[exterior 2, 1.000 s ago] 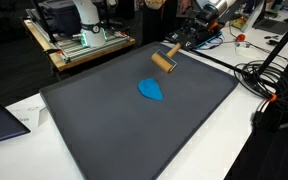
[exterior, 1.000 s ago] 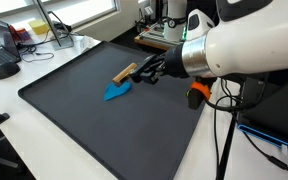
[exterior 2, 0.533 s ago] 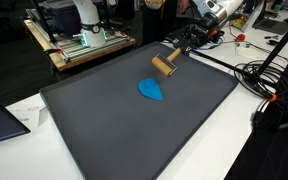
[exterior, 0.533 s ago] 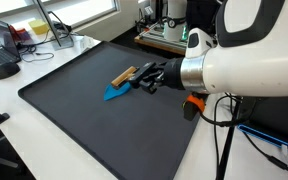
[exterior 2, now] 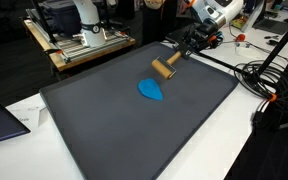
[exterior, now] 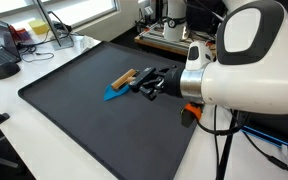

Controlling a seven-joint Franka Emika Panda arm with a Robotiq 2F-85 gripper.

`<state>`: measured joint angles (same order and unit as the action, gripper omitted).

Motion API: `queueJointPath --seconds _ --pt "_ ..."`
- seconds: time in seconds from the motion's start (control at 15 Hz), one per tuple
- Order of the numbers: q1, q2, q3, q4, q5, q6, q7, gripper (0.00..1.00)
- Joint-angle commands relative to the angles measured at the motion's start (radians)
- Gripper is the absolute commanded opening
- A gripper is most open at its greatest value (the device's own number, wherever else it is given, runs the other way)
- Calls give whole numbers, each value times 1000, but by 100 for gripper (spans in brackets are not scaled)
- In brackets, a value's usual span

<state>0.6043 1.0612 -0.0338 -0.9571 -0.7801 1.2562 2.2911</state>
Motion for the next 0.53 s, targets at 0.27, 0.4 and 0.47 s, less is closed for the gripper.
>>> queueJointPath --seconds 0.27,0.4,0.47 --pt "-53 -54 21 34 40 -23 -187 23" --pt "-76 -78 31 24 58 -11 -228 23" --pt "-92 -95 40 13 69 6 -249 23"
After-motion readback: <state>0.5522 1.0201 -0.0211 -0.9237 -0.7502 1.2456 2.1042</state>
